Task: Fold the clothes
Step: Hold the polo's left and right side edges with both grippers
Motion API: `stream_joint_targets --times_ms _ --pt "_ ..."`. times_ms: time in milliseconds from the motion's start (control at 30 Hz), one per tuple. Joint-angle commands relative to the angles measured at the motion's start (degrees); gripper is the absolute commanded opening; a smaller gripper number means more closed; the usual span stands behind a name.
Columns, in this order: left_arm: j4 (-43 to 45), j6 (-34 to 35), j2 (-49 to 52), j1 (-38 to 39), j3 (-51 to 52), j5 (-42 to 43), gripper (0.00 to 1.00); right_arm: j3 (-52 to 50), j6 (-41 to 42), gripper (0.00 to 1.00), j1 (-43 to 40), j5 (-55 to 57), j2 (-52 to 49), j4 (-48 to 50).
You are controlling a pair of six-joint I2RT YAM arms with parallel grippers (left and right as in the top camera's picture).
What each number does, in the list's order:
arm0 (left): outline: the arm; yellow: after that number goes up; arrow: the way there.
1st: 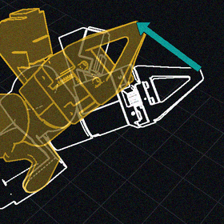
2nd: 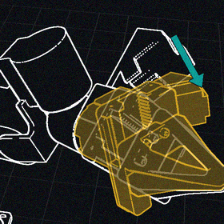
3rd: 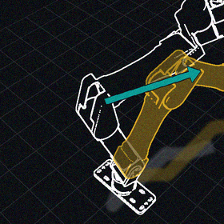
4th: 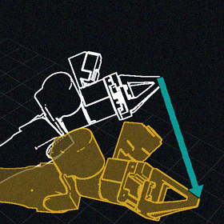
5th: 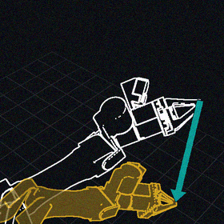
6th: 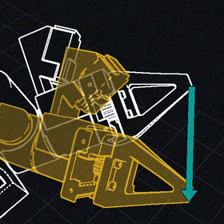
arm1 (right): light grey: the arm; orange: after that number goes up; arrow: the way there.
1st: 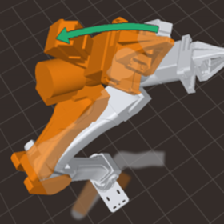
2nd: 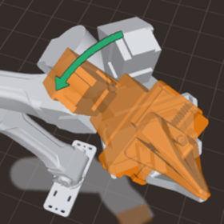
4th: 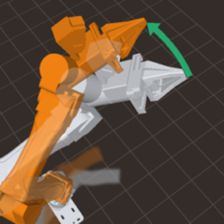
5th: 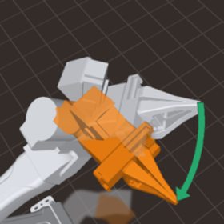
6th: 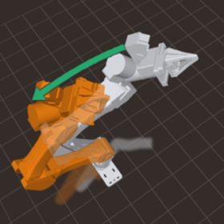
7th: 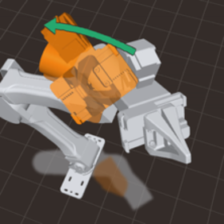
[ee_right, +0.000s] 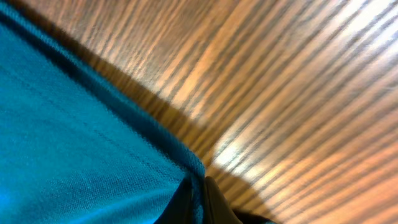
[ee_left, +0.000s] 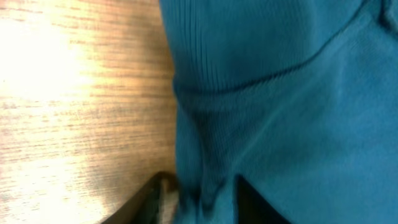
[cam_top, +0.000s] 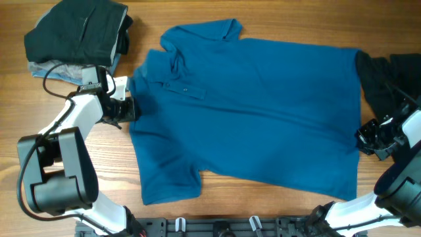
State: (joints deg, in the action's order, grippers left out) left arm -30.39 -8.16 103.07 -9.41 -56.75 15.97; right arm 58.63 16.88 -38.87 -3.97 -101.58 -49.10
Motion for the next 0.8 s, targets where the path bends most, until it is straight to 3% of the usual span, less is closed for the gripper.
stream_joint_targets --times_ms 0,133,333,567,667,767 --pt "1.1 0.1 -0.4 -0.4 0.0 2.3 0.54 1.3 0.7 0.04 -0.2 4.2 -1.2 -0.9" --pt "1.1 0.0 -0.4 -0.4 0.0 2.2 0.63 1.3 0.8 0.04 -0.2 4.2 -1.2 -0.8" --pt "2.9 0.0 -0.2 -0.4 0.0 2.0 0.65 1.3 1.2 0.04 -0.2 4.0 -1.2 -0.2" --pt "1.7 -0.6 2.1 -0.3 1.7 2.2 0.54 1.3 1.2 0.04 -0.2 4.0 -1.2 -0.5" --pt "1.9 -0.6 2.5 -0.3 1.7 2.3 0.41 1.3 1.2 0.04 -0.2 4.0 -1.2 -0.5" --pt "2.2 -0.6 2.5 -0.2 1.7 3.3 0.21 1.3 1.2 0.04 -0.2 4.0 -1.2 -0.5"
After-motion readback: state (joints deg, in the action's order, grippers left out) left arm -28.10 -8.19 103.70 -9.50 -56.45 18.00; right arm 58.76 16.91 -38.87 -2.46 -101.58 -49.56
